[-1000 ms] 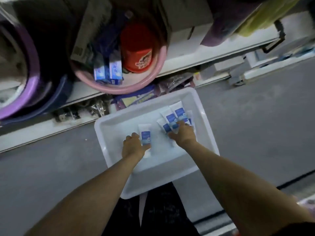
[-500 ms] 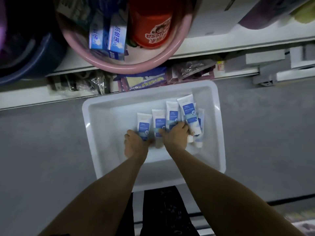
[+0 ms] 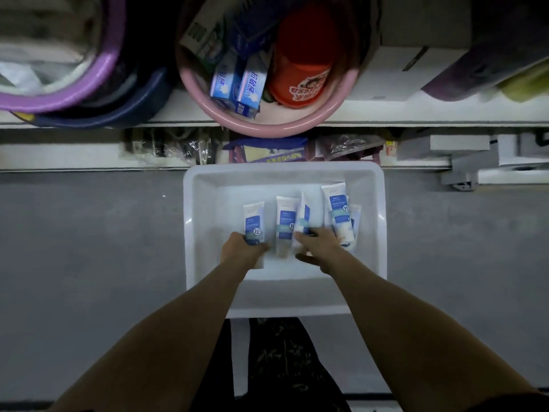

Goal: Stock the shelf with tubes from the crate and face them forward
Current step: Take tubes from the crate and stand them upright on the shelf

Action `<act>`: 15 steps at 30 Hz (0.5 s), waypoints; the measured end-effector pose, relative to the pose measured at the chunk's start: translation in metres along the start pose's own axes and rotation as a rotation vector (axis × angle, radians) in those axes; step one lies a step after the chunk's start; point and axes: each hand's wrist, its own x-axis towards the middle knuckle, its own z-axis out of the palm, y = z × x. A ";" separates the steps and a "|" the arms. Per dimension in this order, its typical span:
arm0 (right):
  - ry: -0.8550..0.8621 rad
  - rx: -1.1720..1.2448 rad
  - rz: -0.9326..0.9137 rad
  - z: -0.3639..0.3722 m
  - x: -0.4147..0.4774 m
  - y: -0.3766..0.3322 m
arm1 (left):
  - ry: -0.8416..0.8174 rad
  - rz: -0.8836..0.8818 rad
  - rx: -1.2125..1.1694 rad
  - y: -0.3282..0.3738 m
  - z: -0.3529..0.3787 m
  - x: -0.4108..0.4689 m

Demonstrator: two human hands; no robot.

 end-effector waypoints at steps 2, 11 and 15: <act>-0.123 0.086 -0.014 -0.002 -0.022 -0.004 | -0.036 0.005 -0.149 0.000 -0.010 -0.015; -0.345 0.181 -0.222 0.031 -0.114 -0.030 | -0.234 0.164 -0.606 0.019 -0.107 -0.086; -0.381 0.176 -0.381 0.076 -0.172 -0.052 | -0.222 0.328 -0.685 0.018 -0.177 -0.121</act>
